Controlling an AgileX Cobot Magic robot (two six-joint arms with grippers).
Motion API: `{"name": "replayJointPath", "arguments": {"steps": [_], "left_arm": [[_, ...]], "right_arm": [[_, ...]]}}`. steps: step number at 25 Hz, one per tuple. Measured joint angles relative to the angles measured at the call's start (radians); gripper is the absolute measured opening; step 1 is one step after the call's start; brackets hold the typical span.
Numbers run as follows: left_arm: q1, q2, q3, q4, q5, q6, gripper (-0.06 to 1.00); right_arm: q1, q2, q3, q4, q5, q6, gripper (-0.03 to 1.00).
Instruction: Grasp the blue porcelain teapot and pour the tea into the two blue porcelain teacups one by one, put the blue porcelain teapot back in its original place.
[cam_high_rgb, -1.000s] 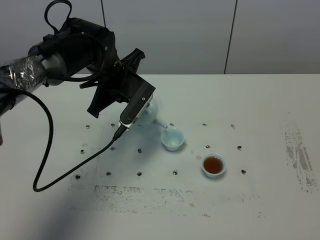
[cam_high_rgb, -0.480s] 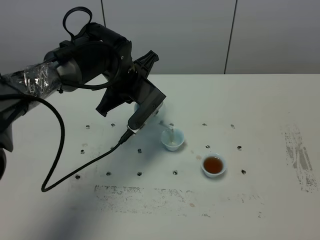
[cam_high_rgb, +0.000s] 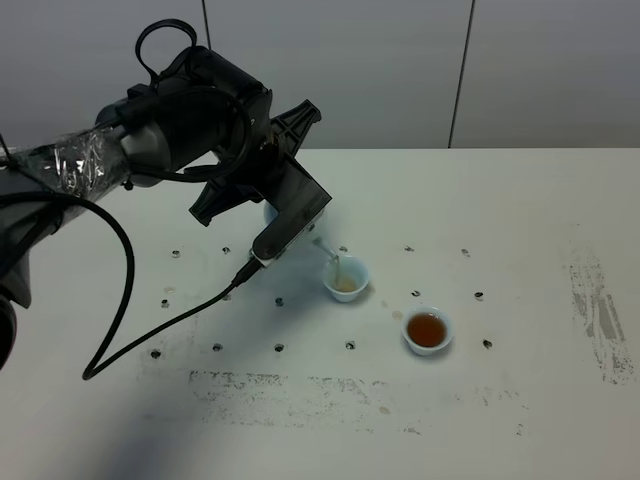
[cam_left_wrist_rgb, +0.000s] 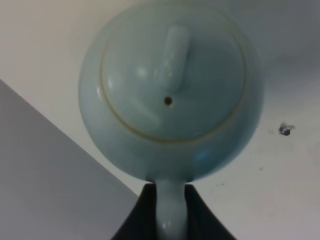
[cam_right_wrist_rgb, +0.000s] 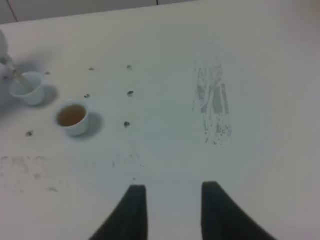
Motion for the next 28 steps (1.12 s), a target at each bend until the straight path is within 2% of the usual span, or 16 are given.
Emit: {"name": "replayJointPath", "arguments": {"steps": [5, 17, 28], "left_arm": [[-0.021, 0.000, 0.000, 0.005, -0.012, 0.000, 0.11], [-0.024, 0.000, 0.000, 0.072, -0.016, 0.000, 0.11], [-0.033, 0.000, 0.000, 0.077, -0.017, 0.006, 0.11]], "right_arm": [[0.000, 0.000, 0.000, 0.000, 0.000, 0.000, 0.28], [0.000, 0.000, 0.000, 0.000, 0.000, 0.000, 0.28], [0.000, 0.000, 0.000, 0.000, 0.000, 0.000, 0.28]]}}
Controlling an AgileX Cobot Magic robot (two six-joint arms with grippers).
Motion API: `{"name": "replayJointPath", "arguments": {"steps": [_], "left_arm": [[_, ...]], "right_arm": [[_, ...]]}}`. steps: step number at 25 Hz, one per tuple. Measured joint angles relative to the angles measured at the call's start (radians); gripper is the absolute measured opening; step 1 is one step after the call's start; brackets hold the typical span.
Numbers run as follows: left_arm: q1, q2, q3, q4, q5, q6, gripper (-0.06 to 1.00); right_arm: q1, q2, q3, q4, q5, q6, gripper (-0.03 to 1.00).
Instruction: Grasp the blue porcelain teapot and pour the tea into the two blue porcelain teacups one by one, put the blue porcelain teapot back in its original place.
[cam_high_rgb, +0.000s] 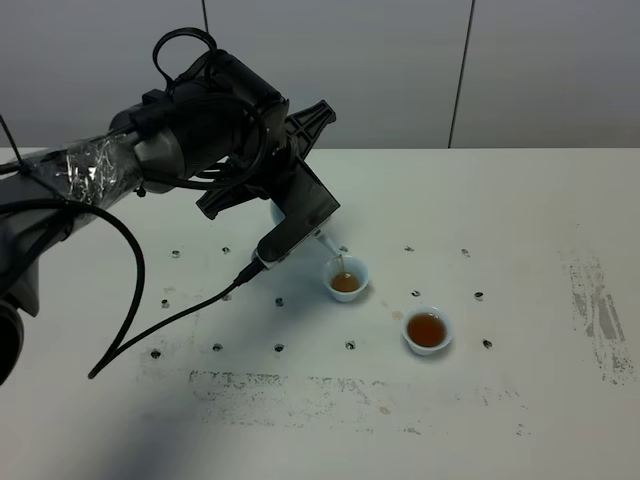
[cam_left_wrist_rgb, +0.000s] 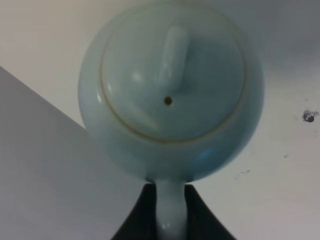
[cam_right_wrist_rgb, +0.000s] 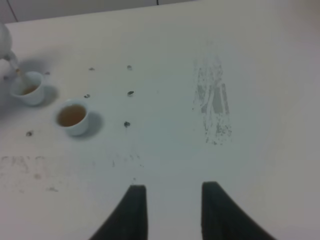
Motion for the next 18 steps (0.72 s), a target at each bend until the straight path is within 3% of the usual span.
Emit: {"name": "replayJointPath", "arguments": {"steps": [18], "left_arm": [[-0.008, 0.000, 0.000, 0.028, -0.008, 0.015, 0.11]], "right_arm": [[0.000, 0.000, 0.000, 0.000, 0.000, 0.000, 0.28]]}}
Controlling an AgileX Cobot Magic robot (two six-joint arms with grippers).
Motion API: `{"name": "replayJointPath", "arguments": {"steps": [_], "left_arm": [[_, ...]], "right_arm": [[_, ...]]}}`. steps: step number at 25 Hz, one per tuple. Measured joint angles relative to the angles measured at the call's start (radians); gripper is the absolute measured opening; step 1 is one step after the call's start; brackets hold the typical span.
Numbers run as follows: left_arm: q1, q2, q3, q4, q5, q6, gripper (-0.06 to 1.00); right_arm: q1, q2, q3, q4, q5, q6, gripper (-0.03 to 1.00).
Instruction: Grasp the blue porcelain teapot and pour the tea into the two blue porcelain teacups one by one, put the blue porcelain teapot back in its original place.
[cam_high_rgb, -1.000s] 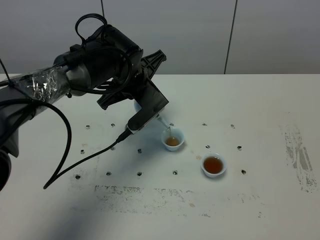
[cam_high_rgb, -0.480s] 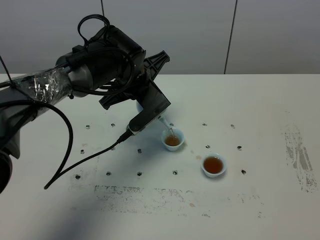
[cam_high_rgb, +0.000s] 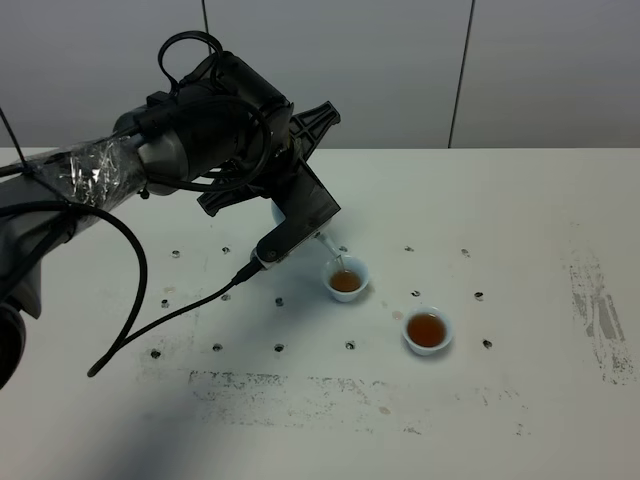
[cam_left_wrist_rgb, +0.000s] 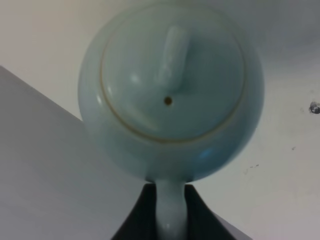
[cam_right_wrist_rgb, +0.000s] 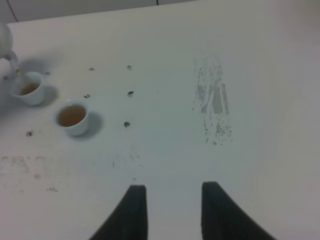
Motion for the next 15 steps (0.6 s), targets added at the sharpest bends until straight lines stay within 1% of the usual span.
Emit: {"name": "replayJointPath", "arguments": {"steps": [15], "left_arm": [[-0.002, 0.000, 0.000, 0.001, -0.011, 0.001, 0.11]], "right_arm": [[0.000, 0.000, 0.000, 0.000, 0.000, 0.000, 0.28]]}}
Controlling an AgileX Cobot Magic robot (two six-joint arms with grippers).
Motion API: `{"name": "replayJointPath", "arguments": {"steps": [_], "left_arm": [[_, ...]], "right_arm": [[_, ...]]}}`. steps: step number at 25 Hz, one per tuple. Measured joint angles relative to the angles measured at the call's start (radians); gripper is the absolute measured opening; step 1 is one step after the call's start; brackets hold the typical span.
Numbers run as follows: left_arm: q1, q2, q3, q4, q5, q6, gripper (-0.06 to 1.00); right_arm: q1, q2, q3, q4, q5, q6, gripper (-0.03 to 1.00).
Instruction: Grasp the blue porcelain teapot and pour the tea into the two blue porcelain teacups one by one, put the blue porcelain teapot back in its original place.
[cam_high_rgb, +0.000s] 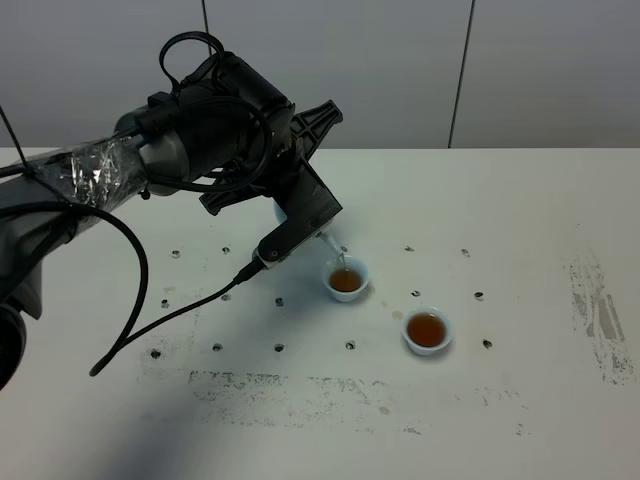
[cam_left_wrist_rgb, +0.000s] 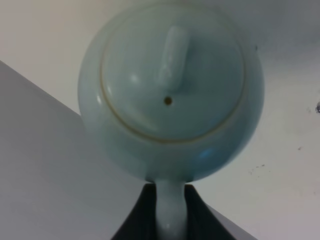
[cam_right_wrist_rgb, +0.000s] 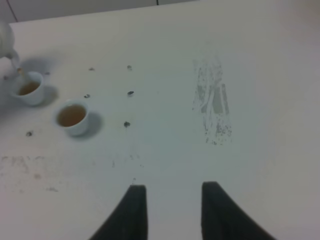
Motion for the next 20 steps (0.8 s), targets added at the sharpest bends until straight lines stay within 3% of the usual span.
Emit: {"name": "replayJointPath", "arguments": {"steps": [20], "left_arm": [[0.000, 0.000, 0.000, 0.000, -0.007, 0.004, 0.11]], "right_arm": [[0.000, 0.000, 0.000, 0.000, 0.000, 0.000, 0.28]]}}
